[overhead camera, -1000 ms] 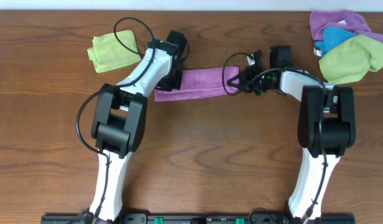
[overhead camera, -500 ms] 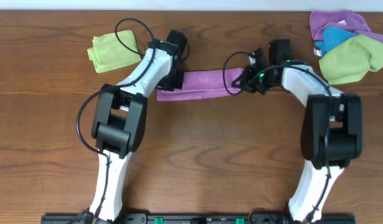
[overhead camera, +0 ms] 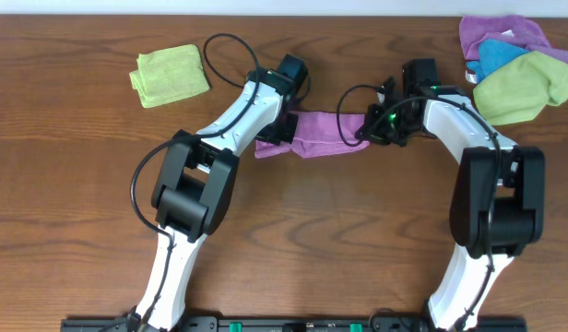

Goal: Fold the cloth
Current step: 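Fold the right half over onto the left half with the right gripper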

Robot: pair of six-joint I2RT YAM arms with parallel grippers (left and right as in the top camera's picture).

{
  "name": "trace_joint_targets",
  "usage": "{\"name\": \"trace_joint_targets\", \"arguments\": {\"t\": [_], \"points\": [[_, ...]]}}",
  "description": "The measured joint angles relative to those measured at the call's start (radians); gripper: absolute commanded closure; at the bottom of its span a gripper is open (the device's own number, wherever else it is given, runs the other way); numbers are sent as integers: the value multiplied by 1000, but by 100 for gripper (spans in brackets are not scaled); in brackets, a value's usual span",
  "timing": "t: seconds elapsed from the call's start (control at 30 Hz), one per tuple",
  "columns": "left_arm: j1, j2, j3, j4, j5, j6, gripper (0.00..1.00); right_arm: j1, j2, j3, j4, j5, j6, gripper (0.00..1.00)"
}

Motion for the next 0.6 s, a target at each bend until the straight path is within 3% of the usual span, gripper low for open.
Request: {"name": "trace_joint_targets", "arguments": {"t": [0.37,0.6], "points": [[0,0,0,0,-13,0,94,16,-154,0,-1,91,-35,99],[1,0,0,0,-13,0,94,65,-158,0,16,97,-40,98]]}}
